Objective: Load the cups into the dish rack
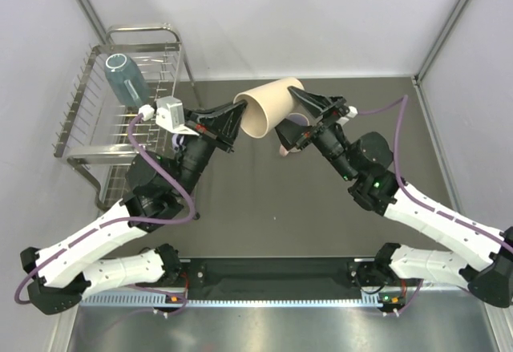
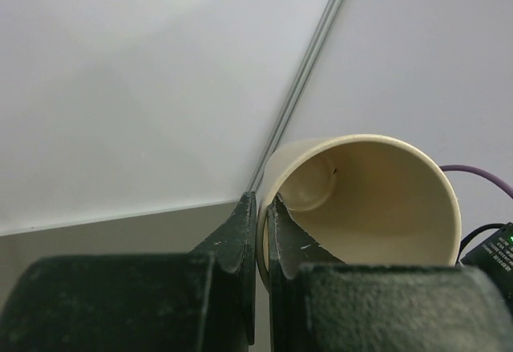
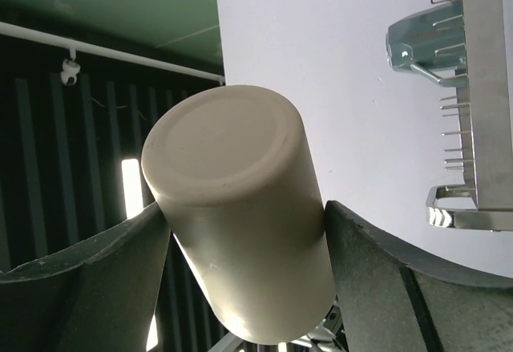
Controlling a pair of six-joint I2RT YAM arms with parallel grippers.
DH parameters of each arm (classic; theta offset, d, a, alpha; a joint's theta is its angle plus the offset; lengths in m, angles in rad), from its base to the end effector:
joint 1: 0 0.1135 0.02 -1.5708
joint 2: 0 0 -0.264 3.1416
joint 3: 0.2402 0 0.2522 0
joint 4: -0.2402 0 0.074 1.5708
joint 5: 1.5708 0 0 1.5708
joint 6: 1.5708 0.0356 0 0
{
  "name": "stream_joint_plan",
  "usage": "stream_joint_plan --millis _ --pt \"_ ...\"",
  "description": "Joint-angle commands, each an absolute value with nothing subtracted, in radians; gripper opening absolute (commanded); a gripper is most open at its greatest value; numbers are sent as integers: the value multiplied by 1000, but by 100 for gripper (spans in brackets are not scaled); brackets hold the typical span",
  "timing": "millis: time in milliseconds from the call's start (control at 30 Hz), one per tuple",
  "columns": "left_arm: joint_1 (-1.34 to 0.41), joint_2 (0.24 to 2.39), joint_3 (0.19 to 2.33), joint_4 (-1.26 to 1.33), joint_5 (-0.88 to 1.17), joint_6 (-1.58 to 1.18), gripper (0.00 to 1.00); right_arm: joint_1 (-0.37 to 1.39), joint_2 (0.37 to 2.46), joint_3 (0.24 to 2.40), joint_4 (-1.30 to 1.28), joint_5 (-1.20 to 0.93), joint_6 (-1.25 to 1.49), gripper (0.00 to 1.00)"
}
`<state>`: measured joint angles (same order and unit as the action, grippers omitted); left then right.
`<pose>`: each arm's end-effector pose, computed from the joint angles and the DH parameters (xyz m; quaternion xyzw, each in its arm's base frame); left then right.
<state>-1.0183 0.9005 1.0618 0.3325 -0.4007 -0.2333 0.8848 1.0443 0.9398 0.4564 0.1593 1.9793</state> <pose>0.1074 -0.1478 0.4696 0.0344 0.5297 -0.4101 0.7417 0.1562 0.1819 0.4135 0.3526 0.4533 0.8032 0.1582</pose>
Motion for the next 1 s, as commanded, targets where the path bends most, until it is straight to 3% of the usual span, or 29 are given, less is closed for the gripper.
stream_joint_plan --millis 0,167,267,400,467,567,600,667,700,733,833,967 --pt "-1026 877 1048 316 -360 -241 0 867 1074 1014 505 101 1941 72" --pt "-1026 867 1046 292 -362 -250 0 845 1100 1074 431 52 1857 71" --pt "-1026 871 1055 265 -360 -256 0 816 1104 1132 321 34 1740 79" --pt "-1026 874 1057 256 -367 -268 0 808 1124 1163 310 25 1704 82" --pt "-1026 874 1055 259 -377 -268 0 807 1131 1160 330 17 1715 77" --pt "-1026 877 1061 262 -388 -259 0 807 1124 1147 336 23 1721 61" --pt "-1026 879 1065 256 -390 -256 0 807 1121 1131 354 25 1723 45" --pt "-1026 891 1087 232 -397 -259 2 804 1108 1114 371 40 1724 26" --pt "-1026 894 1092 204 -397 -264 14 799 1103 1102 367 44 1723 17" --pt "-1026 893 1095 192 -397 -265 37 796 1098 1097 361 48 1715 0" --pt "-1026 874 1103 128 -423 -302 80 770 1086 1092 347 40 1648 0" --pt "-1026 824 1109 46 -429 -334 91 675 1088 1133 249 -32 1426 0"
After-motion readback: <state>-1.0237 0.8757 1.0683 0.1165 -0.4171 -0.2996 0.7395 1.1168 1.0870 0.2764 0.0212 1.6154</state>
